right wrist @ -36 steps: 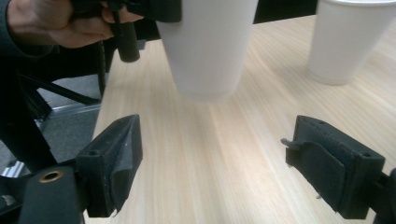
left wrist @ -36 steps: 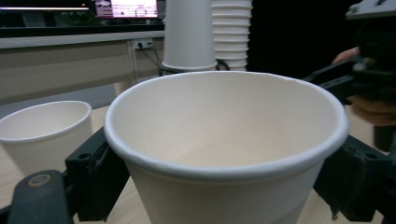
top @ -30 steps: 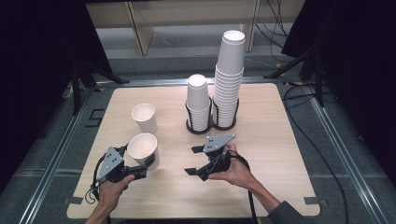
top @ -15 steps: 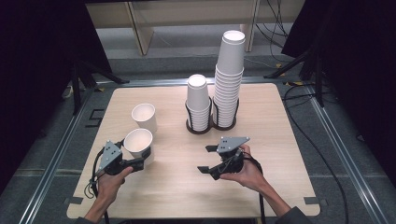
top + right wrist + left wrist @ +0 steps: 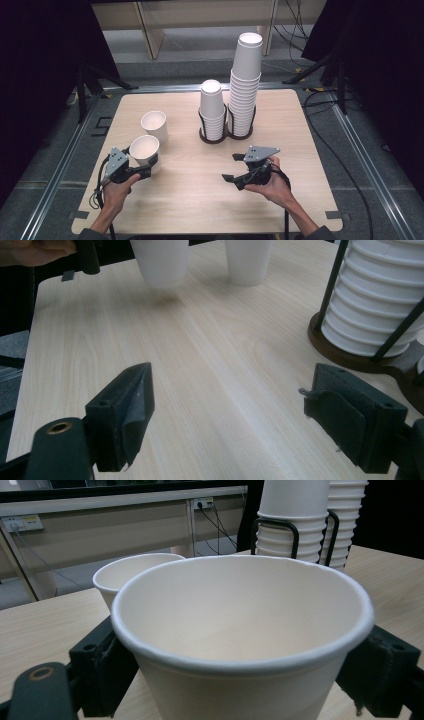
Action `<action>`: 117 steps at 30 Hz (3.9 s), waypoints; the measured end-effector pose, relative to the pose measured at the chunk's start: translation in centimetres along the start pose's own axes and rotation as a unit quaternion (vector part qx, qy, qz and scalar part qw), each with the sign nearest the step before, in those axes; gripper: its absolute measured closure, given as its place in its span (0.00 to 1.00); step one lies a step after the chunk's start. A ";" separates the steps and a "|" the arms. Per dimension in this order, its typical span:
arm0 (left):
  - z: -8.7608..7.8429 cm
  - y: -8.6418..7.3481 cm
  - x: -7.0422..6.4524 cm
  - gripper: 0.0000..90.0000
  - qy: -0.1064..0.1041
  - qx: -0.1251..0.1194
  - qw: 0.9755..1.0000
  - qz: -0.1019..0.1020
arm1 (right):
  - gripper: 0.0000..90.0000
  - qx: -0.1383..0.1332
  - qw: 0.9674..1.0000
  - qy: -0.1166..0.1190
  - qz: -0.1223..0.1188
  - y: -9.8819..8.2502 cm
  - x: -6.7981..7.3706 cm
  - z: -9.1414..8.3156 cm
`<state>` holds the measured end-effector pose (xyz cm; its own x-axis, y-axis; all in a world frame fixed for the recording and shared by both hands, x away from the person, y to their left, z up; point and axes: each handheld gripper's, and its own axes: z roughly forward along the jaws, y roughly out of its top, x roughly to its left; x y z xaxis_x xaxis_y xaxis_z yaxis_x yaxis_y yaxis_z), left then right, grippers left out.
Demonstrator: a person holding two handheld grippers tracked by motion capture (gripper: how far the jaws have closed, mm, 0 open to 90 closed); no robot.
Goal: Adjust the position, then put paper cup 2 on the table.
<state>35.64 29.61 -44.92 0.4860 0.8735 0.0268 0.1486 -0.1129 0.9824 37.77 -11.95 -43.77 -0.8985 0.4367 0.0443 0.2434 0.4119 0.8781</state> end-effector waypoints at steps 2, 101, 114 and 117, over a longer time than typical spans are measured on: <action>0.2 -0.1 0.2 0.15 -0.001 -0.007 1.000 -0.002 | 0.21 0.001 1.000 0.001 0.008 -0.2 0.0 -0.2; -4.8 -2.3 -2.3 0.16 -0.027 0.049 0.998 -0.031 | 0.21 0.021 0.999 0.006 0.028 -1.4 0.2 -0.4; -6.2 -2.1 -4.2 0.16 -0.046 0.047 0.997 -0.027 | 0.19 0.013 0.999 0.000 0.035 -1.7 0.2 -1.3; -6.6 -2.0 -4.5 0.16 -0.044 0.059 0.997 -0.020 | 0.18 0.016 0.998 -0.001 0.056 -2.2 0.5 -1.6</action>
<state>27.44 29.04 -45.79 0.5508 0.8339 -0.0341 0.2683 -0.1382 0.9534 36.18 -13.89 -44.87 -0.8649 0.4820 0.1401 0.3533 0.3863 0.8520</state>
